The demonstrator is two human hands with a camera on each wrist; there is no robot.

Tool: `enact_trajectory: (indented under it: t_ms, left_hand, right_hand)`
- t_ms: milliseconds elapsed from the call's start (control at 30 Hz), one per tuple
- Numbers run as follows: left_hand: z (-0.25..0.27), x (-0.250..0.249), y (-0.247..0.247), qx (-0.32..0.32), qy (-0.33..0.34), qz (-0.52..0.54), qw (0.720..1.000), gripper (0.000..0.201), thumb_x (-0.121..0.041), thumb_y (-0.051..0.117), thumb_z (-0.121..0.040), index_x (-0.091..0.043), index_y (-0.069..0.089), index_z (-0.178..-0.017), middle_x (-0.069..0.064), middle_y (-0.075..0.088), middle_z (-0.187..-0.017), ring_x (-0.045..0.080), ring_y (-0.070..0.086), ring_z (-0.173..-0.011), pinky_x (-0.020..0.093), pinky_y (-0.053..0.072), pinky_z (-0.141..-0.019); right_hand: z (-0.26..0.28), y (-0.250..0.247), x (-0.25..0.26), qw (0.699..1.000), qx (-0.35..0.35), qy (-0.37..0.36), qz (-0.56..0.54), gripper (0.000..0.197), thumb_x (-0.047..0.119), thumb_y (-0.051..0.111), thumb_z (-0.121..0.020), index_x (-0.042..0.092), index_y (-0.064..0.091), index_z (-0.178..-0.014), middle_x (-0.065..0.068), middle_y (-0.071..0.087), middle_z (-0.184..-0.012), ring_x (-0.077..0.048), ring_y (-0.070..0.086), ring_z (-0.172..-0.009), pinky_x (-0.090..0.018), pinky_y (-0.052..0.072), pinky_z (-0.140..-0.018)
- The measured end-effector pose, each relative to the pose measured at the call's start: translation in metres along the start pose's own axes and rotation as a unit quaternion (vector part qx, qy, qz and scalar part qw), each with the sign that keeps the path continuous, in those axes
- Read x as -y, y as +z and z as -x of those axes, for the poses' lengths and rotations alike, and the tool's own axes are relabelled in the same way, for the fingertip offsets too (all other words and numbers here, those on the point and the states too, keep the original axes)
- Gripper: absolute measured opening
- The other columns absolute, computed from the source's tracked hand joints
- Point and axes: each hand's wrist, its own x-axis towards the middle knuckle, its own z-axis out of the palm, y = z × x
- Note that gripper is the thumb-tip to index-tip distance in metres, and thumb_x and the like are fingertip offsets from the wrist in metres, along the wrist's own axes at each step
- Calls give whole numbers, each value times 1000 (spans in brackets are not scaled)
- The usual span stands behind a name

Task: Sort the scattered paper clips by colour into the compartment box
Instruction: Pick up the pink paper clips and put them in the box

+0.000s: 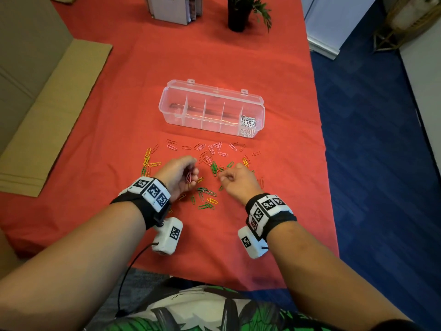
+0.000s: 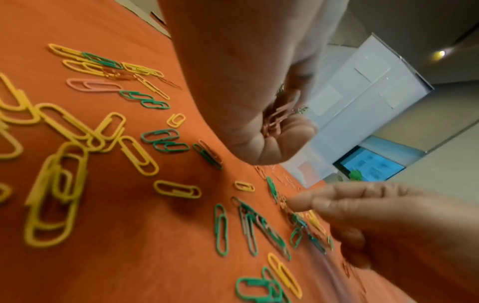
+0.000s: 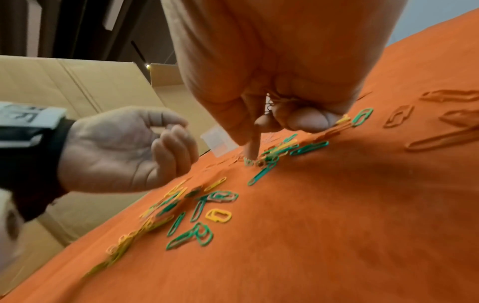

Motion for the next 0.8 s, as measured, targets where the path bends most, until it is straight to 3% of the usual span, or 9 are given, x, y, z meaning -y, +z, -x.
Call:
enact_trajectory:
  t_ms: [100, 167, 267, 333, 467, 567, 667, 800]
  left_hand:
    - [-4, 12, 1, -24, 7, -46, 999, 28, -29, 51, -92, -22, 41, -67, -5, 42, -49, 4, 36, -34, 10, 28, -36]
    - [-6, 19, -1, -39, 42, -156, 986, 30, -35, 54, -90, -21, 44, -66, -4, 36, -52, 7, 29, -34, 12, 23, -38]
    - [-3, 22, -2, -70, 133, -412, 899, 16, -29, 66, -82, -23, 59, -70, -7, 45, -55, 8, 38, -47, 23, 31, -48]
    - [0, 22, -1, -69, 156, -495, 852, 3, -22, 69, -79, -23, 67, -79, -9, 45, -54, 6, 39, -50, 20, 31, -50]
    - [1, 26, 2, -60, 160, -556, 813, 20, -13, 69, -76, -18, 71, -95, -11, 48, -59, 13, 47, -61, 22, 34, -58]
    - [4, 26, 8, -76, 169, -564, 805, 30, -3, 63, -74, -18, 68, -99, -4, 57, -74, 14, 50, -72, 18, 34, -66]
    - [4, 28, 9, -84, 169, -548, 815, 31, 1, 59, -73, -15, 67, -98, 1, 61, -77, 20, 54, -73, 19, 34, -64]
    - [5, 29, 7, -84, 168, -553, 812, 26, -2, 62, -75, -14, 69, -96, 10, 66, -79, 29, 61, -80, 22, 32, -62]
  right_hand:
    - [4, 0, 3, 998, 27, -23, 47, 19, 21, 57, -86, 14, 72, -96, 3, 41, -78, -19, 51, -80, -25, 42, -75]
    - [12, 9, 4, 993, 41, -53, 94, 17, 24, 59, -83, 13, 67, -93, -5, 49, -88, -26, 56, -90, -32, 47, -81]
    - [22, 23, 4, 984, 39, -83, 154, 17, 20, 56, -81, 10, 60, -94, -12, 54, -101, -32, 54, -100, -39, 47, -87]
    - [24, 23, 5, 984, 38, -74, 158, 17, 16, 53, -83, 7, 57, -97, -14, 53, -104, -33, 54, -102, -40, 47, -88]
    - [19, 11, -1, 990, 39, -22, 130, 15, 17, 50, -86, 9, 58, -97, -12, 53, -107, -32, 54, -102, -37, 45, -91]
    - [18, 7, -3, 989, 33, -56, 136, 16, 18, 52, -85, 10, 58, -97, -11, 54, -105, -31, 54, -103, -37, 45, -90]
    - [20, 16, 2, 979, 58, -99, 170, 24, 20, 57, -83, 10, 57, -105, -13, 54, -108, -32, 53, -107, -39, 46, -91]
    - [21, 24, 6, 974, 59, -89, 200, 23, 14, 54, -84, 7, 55, -105, -13, 52, -110, -33, 53, -107, -43, 48, -89]
